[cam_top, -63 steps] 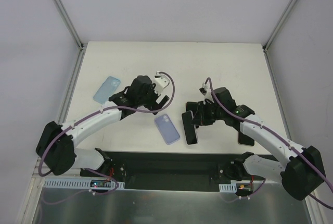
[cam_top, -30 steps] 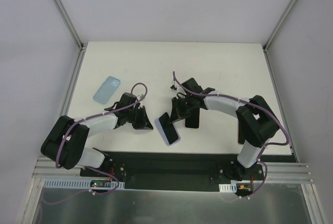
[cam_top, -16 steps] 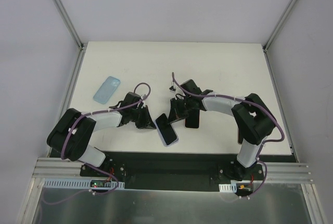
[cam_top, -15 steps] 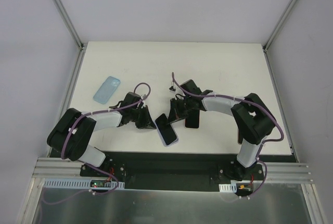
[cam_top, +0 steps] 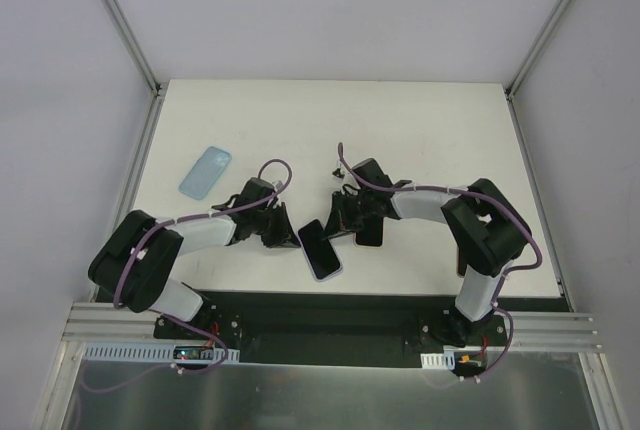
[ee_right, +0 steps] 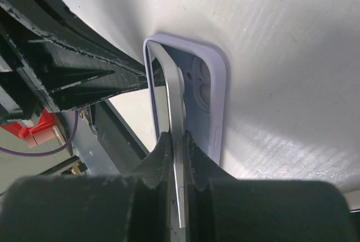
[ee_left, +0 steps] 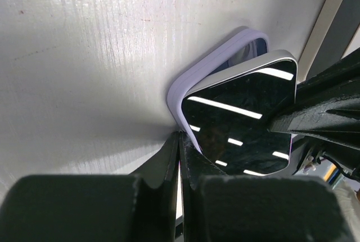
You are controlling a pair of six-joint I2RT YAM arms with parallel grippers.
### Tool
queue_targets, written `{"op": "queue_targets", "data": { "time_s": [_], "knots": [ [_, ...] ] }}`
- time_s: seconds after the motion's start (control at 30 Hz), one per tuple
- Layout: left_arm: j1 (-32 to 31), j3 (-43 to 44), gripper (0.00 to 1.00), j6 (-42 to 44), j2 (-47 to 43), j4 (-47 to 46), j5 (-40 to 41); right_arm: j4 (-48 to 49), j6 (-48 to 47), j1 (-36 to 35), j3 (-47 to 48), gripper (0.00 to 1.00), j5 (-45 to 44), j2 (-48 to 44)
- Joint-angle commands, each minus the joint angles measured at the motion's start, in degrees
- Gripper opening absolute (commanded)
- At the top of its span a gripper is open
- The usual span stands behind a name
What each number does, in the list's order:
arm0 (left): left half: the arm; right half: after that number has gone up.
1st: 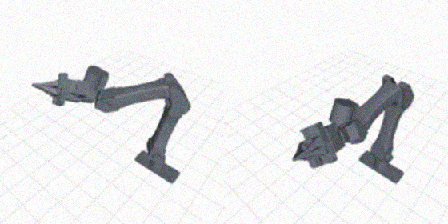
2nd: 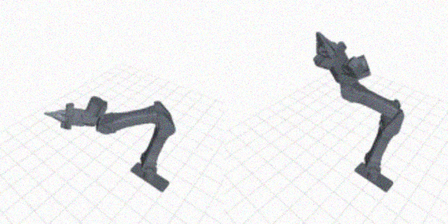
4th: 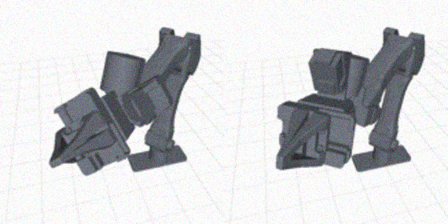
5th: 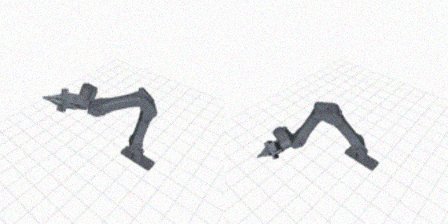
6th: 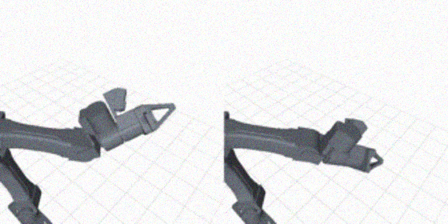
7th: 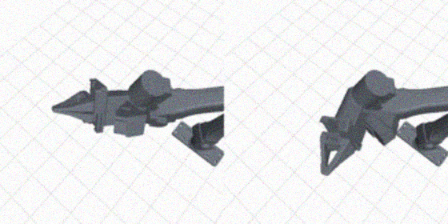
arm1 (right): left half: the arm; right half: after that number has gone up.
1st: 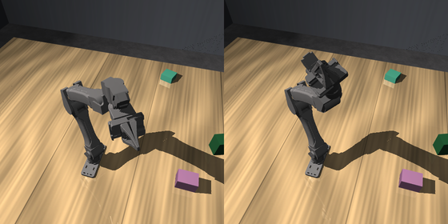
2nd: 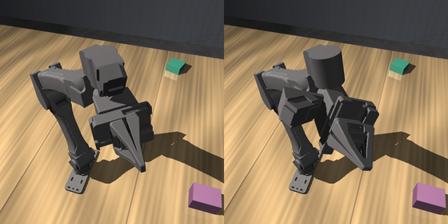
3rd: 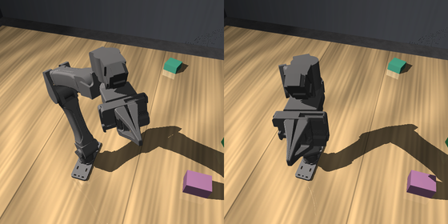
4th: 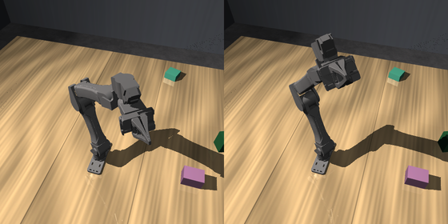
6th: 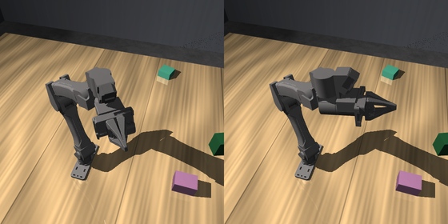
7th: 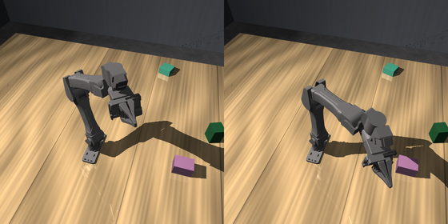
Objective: Put the phone into the phone case
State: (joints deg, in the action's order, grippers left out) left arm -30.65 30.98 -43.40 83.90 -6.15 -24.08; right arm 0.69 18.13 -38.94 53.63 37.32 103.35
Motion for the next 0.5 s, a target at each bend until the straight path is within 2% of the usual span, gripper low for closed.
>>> {"op": "queue_targets", "data": {
  "time_s": [0.0,0.17,0.37,0.47],
  "knots": [
    [-5.4,-1.5,0.0,-2.4,0.7,-1.8,1.0,7.0,3.9,-1.9,-2.0,0.02,-9.7,3.7],
    [-5.7,-1.6,0.0,-3.0,0.2,-1.8,1.4,7.0,4.6,-2.5,-1.9,0.03,-10.1,3.6],
    [-5.7,0.8,0.0,-3.5,-4.2,3.8,3.6,0.1,4.8,-2.5,-1.2,0.18,-13.5,-1.1],
    [-5.7,2.9,0.12,-3.0,-7.1,7.6,6.9,-3.5,4.3,-2.5,-0.5,0.29,-14.5,-4.6]
  ]
}}
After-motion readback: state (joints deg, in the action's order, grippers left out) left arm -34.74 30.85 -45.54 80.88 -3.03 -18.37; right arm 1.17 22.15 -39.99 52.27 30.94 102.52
